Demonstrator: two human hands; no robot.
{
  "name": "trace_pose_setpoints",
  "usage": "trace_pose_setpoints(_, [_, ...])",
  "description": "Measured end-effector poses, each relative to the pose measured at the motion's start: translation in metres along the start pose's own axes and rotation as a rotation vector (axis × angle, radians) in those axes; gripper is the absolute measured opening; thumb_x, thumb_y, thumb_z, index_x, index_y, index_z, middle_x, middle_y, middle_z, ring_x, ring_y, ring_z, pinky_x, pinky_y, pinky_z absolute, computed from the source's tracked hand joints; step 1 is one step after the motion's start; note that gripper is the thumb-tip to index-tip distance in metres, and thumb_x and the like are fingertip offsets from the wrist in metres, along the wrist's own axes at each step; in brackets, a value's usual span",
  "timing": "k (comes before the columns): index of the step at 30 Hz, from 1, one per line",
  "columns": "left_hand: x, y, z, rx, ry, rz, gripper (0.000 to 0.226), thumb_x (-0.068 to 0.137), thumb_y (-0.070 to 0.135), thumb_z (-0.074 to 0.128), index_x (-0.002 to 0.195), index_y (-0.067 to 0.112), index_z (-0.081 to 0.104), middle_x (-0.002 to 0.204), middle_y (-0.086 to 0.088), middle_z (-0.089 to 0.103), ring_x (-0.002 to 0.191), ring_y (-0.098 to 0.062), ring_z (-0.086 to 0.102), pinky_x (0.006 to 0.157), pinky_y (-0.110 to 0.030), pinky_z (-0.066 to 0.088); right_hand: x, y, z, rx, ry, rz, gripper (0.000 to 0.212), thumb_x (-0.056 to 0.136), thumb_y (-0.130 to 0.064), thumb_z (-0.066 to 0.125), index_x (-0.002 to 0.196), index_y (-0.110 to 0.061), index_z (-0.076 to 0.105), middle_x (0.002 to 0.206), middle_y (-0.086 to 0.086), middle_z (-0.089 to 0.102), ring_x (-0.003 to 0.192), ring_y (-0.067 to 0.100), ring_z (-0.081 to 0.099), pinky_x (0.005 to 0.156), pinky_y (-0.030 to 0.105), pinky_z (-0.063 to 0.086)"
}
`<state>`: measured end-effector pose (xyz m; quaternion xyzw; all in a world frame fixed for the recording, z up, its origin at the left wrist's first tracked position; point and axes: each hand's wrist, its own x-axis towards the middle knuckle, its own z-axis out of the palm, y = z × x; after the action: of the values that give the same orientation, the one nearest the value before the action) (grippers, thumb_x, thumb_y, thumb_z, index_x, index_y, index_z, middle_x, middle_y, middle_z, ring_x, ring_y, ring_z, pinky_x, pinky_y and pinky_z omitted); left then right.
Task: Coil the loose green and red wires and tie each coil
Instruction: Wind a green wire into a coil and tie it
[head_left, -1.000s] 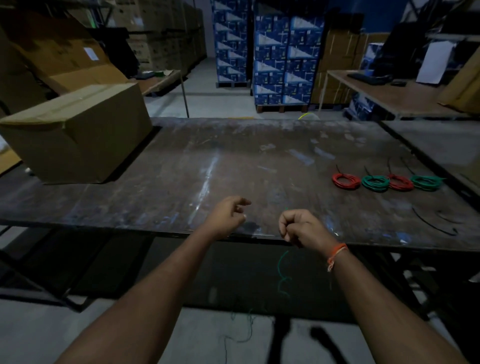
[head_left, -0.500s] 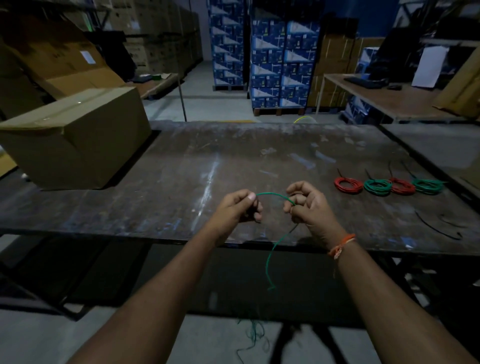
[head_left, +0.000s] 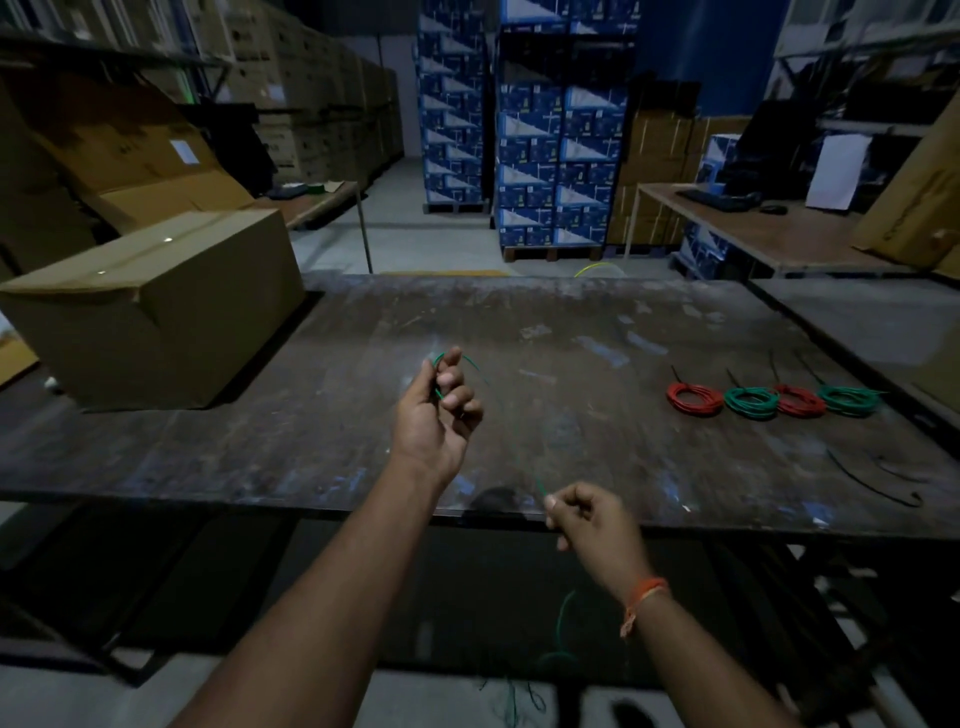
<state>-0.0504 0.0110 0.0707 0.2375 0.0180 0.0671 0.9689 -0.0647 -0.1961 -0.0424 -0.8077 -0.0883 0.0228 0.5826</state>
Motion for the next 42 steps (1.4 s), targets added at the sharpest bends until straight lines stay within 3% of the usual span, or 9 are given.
trace_pose_setpoints(3, [0.002, 0.004, -0.006, 0.067, 0.068, 0.059, 0.03, 0.106, 0.031, 0.038, 0.108, 0.012, 0.062, 0.063, 0.011, 0.046, 0.044, -0.002, 0.037, 0.048, -0.016, 0.033, -0.015, -0.005, -0.004, -0.186, -0.169, -0.151, 0.006, 0.09, -0.015, 0.072, 0.085, -0.019, 0.072, 0.069, -0.004, 0.068, 0.059, 0.0, 0.056, 0.062, 0.024, 0.049])
trace_pose_setpoints(6, [0.003, 0.009, -0.015, 0.117, 0.167, 0.127, 0.029, 0.106, 0.034, 0.041, 0.108, 0.013, 0.063, 0.063, 0.011, 0.047, 0.045, -0.001, 0.039, 0.049, -0.016, 0.038, -0.028, -0.015, -0.015, -0.363, -0.202, -0.311, 0.01, 0.087, -0.019, 0.071, 0.094, -0.025, 0.076, 0.078, -0.012, 0.069, 0.071, -0.001, 0.06, 0.067, 0.016, 0.046])
trace_pose_setpoints(11, [-0.006, 0.014, -0.024, 0.228, 0.249, 0.162, 0.029, 0.103, 0.038, 0.051, 0.095, 0.014, 0.064, 0.059, 0.01, 0.052, 0.045, 0.001, 0.043, 0.048, -0.014, 0.039, -0.038, -0.037, -0.024, -0.416, -0.249, -0.502, 0.015, 0.095, -0.028, 0.061, 0.102, -0.025, 0.074, 0.086, -0.01, 0.063, 0.084, 0.004, 0.062, 0.076, 0.029, 0.052])
trace_pose_setpoints(21, [-0.034, -0.005, -0.026, 0.747, -0.082, 0.007, 0.034, 0.108, 0.032, 0.041, 0.105, 0.004, 0.059, 0.074, -0.008, 0.072, 0.059, -0.014, 0.067, 0.057, -0.022, 0.051, -0.019, -0.106, -0.005, -0.344, -0.012, -0.748, 0.016, 0.098, -0.017, 0.063, 0.106, -0.024, 0.074, 0.081, -0.002, 0.056, 0.081, 0.012, 0.055, 0.073, 0.027, 0.044])
trace_pose_setpoints(24, [-0.043, -0.002, -0.02, 0.802, -0.137, -0.039, 0.033, 0.108, 0.029, 0.042, 0.107, 0.001, 0.059, 0.068, -0.009, 0.067, 0.051, -0.015, 0.061, 0.05, -0.021, 0.047, -0.009, -0.116, -0.002, -0.323, 0.045, -0.725, 0.021, 0.094, -0.01, 0.068, 0.106, -0.026, 0.076, 0.082, -0.003, 0.056, 0.081, 0.01, 0.056, 0.071, 0.023, 0.043])
trace_pose_setpoints(29, [-0.048, 0.006, -0.023, 0.813, -0.21, -0.046, 0.032, 0.108, 0.021, 0.039, 0.089, 0.004, 0.057, 0.047, 0.001, 0.034, 0.037, -0.007, 0.021, 0.049, -0.026, 0.013, 0.0, -0.128, 0.004, -0.24, 0.196, -0.626, 0.007, 0.088, -0.014, 0.076, 0.089, -0.019, 0.071, 0.087, -0.008, 0.064, 0.083, 0.008, 0.061, 0.068, 0.024, 0.05])
trace_pose_setpoints(34, [-0.055, 0.01, -0.029, 0.646, -0.275, -0.188, 0.029, 0.105, 0.02, 0.038, 0.089, 0.006, 0.058, 0.048, 0.008, 0.025, 0.036, -0.004, 0.017, 0.048, -0.024, 0.013, 0.005, -0.12, 0.011, -0.153, 0.095, -0.443, 0.008, 0.091, -0.017, 0.072, 0.089, -0.022, 0.067, 0.09, -0.008, 0.069, 0.089, 0.005, 0.065, 0.075, 0.028, 0.054])
trace_pose_setpoints(38, [-0.06, 0.011, -0.027, 0.554, -0.291, -0.222, 0.025, 0.102, 0.019, 0.041, 0.088, 0.008, 0.059, 0.049, 0.01, 0.027, 0.038, -0.003, 0.023, 0.047, -0.023, 0.015, -0.003, -0.12, 0.015, 0.122, -0.075, -0.205, 0.005, 0.099, -0.01, 0.062, 0.095, -0.012, 0.06, 0.083, 0.0, 0.074, 0.076, 0.005, 0.069, 0.058, 0.023, 0.05])
trace_pose_setpoints(42, [-0.062, 0.009, -0.024, 0.634, -0.232, -0.183, 0.026, 0.104, 0.019, 0.042, 0.091, 0.005, 0.059, 0.046, 0.008, 0.028, 0.047, -0.012, 0.037, 0.054, -0.025, 0.033, -0.008, -0.125, 0.013, 0.243, -0.052, -0.177, 0.005, 0.098, -0.002, 0.06, 0.093, -0.005, 0.06, 0.077, 0.009, 0.073, 0.059, 0.011, 0.063, 0.05, 0.016, 0.044])
